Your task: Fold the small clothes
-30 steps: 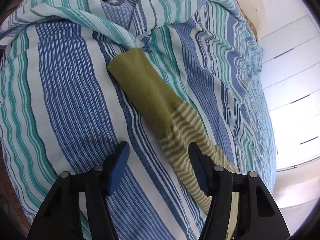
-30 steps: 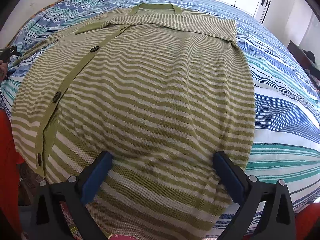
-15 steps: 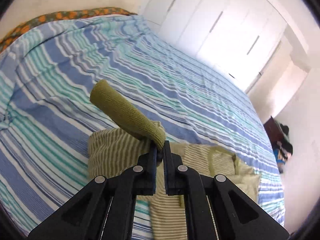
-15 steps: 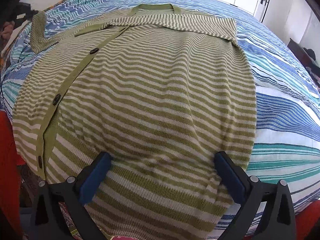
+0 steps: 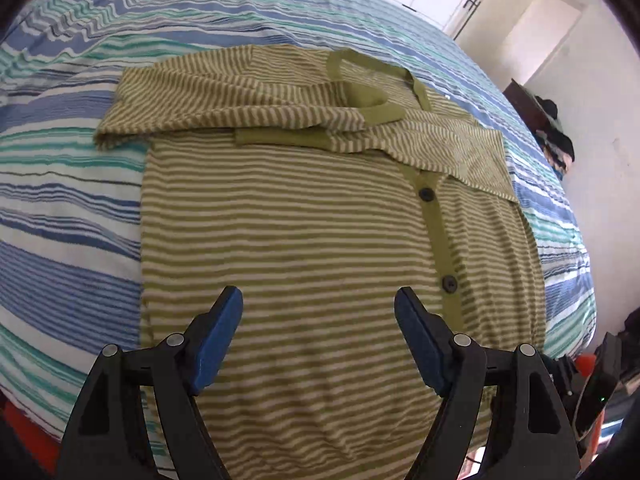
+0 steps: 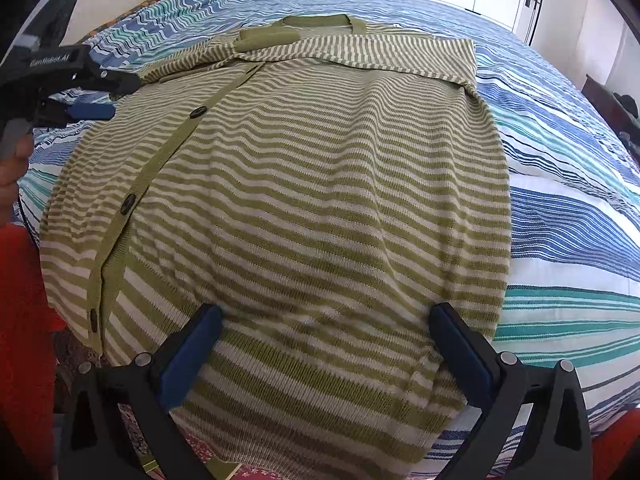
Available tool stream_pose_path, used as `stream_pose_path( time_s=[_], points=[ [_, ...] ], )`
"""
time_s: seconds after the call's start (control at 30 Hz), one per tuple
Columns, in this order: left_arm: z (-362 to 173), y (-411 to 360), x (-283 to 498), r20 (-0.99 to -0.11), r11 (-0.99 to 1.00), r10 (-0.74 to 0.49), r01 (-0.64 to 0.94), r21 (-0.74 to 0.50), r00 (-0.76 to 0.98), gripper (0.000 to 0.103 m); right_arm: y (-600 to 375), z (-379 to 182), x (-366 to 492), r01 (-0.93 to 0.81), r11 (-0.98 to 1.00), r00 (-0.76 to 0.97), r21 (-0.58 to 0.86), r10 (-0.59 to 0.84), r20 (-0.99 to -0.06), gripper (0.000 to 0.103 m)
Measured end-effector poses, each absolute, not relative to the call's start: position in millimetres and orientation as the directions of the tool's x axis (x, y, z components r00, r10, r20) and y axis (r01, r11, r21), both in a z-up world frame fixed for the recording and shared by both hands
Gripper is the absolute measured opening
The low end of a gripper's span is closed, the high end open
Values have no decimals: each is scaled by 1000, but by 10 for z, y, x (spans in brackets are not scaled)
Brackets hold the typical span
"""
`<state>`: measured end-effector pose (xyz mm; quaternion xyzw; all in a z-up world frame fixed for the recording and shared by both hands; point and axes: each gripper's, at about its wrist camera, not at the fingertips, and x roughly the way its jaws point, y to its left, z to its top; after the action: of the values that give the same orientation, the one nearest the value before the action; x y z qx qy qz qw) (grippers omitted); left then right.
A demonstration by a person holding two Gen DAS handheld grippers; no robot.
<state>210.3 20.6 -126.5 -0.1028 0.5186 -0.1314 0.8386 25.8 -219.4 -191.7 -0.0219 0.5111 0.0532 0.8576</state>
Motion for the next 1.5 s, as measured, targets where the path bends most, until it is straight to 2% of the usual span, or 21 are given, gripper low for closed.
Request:
stream_pose_path(
  time_s=[0.13,0.27,0.4,0.43,0.5,0.67,0.73,0.8,0.83,0.9,0.93,0.97,1.07,1.1,1.13,1.2,1.23,1.3,1.4,1.43,1.5],
  points=[
    [-1316,1018,2124,-839,966,-165,-86,-243,518,81,-2237,-1578,260,-107,989,442,103,140,-886,100],
    [-1546,1532,2251,-816,959,-32,-212,-187,578,81,-2180,-960,463,-128,939,508,319,338,-792,99],
    [-1799,1571,2266,-816,958,0,-234,-166,578,82,-2167,-620,1246,-107,824,532,557,520,-668,99],
    [-1779,1521,2294,-813,962,0,-222,-159,582,89,-2173,-632,1492,-76,798,532,597,539,-653,99],
    [-1783,1451,2311,-809,972,-15,-182,-151,588,95,-2191,-788,2027,11,752,513,659,562,-649,98],
    [-1843,1376,2349,-813,988,21,-137,-72,582,97,-1971,-1468,3092,278,681,399,678,560,-726,68],
    [-1847,1375,2342,-811,989,24,-131,-64,584,98,-1831,-1665,3287,360,650,373,669,557,-742,62],
    [-1848,1377,2341,-811,990,24,-129,-64,584,98,-1679,-1766,3453,378,641,374,668,554,-744,62],
    [-1847,1383,2333,-812,990,23,-128,-64,584,98,-1606,-1814,3529,376,664,360,646,538,-762,57],
    [-1846,1385,2333,-812,990,21,-127,-65,583,98,-1509,-1877,3619,365,740,310,565,476,-823,21],
    [-1844,1386,2329,-812,990,19,-125,-67,583,98,-1510,-1851,3619,351,770,312,532,440,-842,11],
    [-1840,1389,2328,-813,990,16,-122,-68,583,98,-1526,-1764,3598,313,779,349,543,438,-829,11],
    [-1836,1397,2327,-814,991,5,-112,-74,581,98,-1591,-1347,3334,63,773,490,632,527,-694,11],
    [-1839,1397,2332,-814,991,2,-108,-75,581,99,-1617,-1269,3202,4,779,501,627,540,-676,11],
    [-1843,1392,2334,-815,992,1,-105,-74,580,99,-1666,-1261,3073,-26,795,494,606,537,-683,13],
    [-1848,1383,2338,-815,992,4,-102,-68,580,99,-1774,-1443,2925,-8,839,427,545,496,-757,28],
    [-1850,1379,2337,-814,993,6,-102,-65,580,99,-1837,-1581,2885,10,863,378,506,465,-801,38],
    [-1849,1371,2326,-813,993,10,-102,-60,583,99,-2017,-1776,2809,43,888,339,458,418,-843,39],
    [-1854,1363,2324,-812,994,16,-100,-53,584,100,-2205,-1759,2711,21,891,366,454,416,-833,39],
    [-1861,1361,2331,-812,994,17,-99,-50,583,101,-2213,-1704,2716,-7,904,374,427,398,-837,41],
    [-1877,1344,2347,-814,994,22,-97,-41,581,102,-2182,-1588,2770,-81,925,382,372,374,-845,53]
  ],
)
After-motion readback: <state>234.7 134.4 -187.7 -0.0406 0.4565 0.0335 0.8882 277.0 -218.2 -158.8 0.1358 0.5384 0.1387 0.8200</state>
